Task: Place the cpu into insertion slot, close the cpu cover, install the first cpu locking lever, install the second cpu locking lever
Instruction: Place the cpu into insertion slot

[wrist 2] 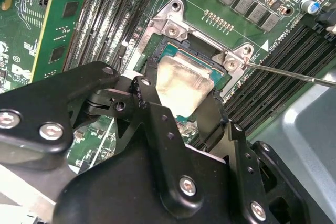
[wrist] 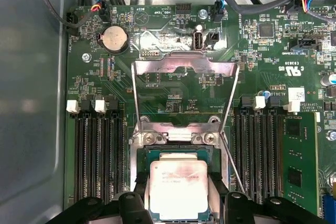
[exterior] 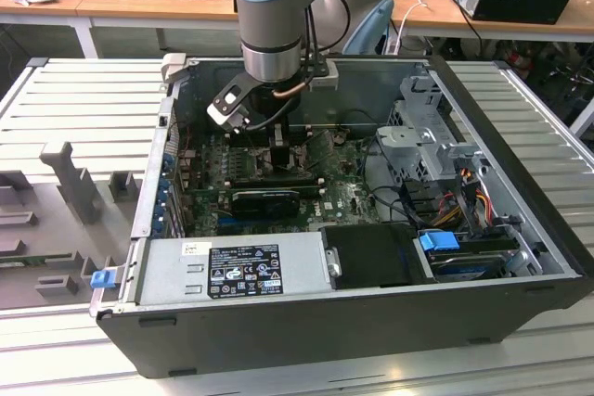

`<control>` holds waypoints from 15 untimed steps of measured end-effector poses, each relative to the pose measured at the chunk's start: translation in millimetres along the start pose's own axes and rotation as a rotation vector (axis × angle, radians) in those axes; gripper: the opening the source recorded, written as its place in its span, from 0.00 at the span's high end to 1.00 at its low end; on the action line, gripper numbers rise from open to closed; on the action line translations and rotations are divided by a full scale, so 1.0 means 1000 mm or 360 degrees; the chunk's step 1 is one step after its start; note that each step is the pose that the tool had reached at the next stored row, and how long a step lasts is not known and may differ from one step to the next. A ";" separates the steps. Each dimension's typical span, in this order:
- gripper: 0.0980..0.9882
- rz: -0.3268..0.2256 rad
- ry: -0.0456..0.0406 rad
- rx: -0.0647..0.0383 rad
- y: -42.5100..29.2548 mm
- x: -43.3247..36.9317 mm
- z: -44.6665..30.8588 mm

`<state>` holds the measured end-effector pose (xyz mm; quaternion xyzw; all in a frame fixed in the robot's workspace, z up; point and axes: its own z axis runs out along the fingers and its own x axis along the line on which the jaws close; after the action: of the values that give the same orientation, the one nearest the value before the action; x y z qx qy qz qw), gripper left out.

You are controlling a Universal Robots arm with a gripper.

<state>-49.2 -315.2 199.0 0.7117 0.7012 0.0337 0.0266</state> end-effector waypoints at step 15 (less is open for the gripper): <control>0.86 0.0000 -0.0002 0.0000 0.0010 0.0000 -0.0130</control>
<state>-49.3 -315.3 212.0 0.7117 0.7012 0.0333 0.0268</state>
